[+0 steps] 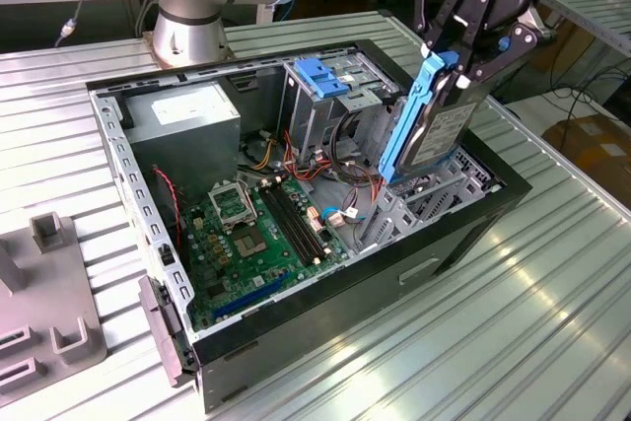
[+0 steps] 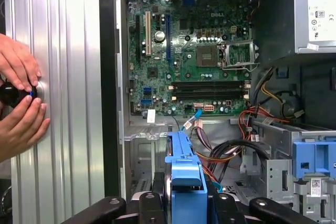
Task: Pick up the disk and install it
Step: 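Insert the disk into the insertion slot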
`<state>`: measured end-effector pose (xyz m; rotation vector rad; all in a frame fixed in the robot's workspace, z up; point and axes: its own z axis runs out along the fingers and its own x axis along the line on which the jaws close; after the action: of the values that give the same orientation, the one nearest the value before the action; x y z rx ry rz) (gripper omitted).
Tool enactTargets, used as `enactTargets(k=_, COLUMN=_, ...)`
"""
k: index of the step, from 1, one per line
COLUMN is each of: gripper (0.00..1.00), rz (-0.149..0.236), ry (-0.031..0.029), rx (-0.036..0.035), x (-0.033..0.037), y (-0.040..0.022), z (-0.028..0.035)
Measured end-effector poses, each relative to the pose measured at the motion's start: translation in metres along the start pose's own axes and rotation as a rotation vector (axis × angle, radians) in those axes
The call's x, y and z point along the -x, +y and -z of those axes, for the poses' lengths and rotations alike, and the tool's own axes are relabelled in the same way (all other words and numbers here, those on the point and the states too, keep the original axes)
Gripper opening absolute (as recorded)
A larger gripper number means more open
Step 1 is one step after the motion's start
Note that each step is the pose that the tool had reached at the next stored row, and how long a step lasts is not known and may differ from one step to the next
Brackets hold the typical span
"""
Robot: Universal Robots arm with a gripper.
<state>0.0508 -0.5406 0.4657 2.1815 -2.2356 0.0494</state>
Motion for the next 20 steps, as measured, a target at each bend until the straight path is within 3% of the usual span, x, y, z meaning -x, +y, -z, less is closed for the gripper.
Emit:
enactTargets(k=6, gripper=0.37, rz=0.0, ry=0.0, rx=-0.0008, x=-0.0001, y=-0.0005, z=-0.001)
enactTargets(k=13, gripper=0.37, rz=0.0, ry=-0.0006, rx=-0.0013, x=-0.0001, y=-0.0085, z=-0.005)
enactTargets(k=15, gripper=0.37, rz=0.0, ry=-0.0006, rx=-0.0013, x=-0.0013, y=-0.0116, z=-0.0064)
enactTargets(k=20, gripper=0.37, rz=-0.012, ry=-0.0006, rx=-0.0009, x=-0.006, y=-0.0122, z=-0.0086)
